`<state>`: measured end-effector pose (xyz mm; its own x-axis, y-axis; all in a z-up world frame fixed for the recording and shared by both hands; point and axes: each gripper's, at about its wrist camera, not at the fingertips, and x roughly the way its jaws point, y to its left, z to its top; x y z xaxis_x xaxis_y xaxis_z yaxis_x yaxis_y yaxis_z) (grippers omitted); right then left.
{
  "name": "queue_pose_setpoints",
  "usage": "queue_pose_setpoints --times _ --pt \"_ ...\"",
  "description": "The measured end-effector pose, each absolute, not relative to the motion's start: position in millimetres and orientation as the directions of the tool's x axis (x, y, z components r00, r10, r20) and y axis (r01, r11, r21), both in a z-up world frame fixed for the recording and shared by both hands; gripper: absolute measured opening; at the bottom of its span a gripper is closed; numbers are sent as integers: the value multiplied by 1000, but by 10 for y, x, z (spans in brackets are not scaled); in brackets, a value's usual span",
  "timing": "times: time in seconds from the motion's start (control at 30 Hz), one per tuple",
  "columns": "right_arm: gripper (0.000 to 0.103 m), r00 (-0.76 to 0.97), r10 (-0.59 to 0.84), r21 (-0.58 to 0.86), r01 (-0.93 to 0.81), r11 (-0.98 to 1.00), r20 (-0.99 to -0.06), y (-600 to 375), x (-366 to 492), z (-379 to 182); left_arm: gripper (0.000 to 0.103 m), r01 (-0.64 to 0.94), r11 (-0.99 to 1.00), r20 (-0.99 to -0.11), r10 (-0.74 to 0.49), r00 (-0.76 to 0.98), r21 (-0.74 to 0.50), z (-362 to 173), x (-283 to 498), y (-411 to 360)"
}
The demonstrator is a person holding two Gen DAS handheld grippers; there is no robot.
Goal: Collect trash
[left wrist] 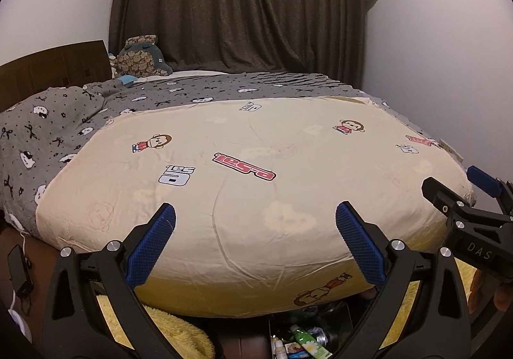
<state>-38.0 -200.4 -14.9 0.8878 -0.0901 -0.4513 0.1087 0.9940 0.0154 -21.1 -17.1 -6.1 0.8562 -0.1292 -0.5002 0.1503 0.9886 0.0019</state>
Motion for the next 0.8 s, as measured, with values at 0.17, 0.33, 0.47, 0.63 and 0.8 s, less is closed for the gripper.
queue_pose_setpoints --times 0.17,0.33,0.47,0.63,0.8 --pt "100 888 -90 14 108 994 -451 -1994 -381 -155 95 152 988 -499 -133 856 -4 -66 -209 -154" --pt "100 886 -89 16 108 994 -455 -1980 -364 -152 95 157 988 -499 -138 855 -5 -59 -216 -147" --pt "100 886 -89 18 109 994 -454 -1978 -362 -148 95 162 987 -499 -143 855 -5 -53 -220 -148" --pt "100 886 -89 18 109 994 -455 -1970 -363 -146 95 163 987 -498 -143 855 -4 -53 -225 -150" --pt "100 886 -83 20 104 994 -456 -1968 -362 -143 95 164 986 -497 -143 856 -2 -41 -222 -155"
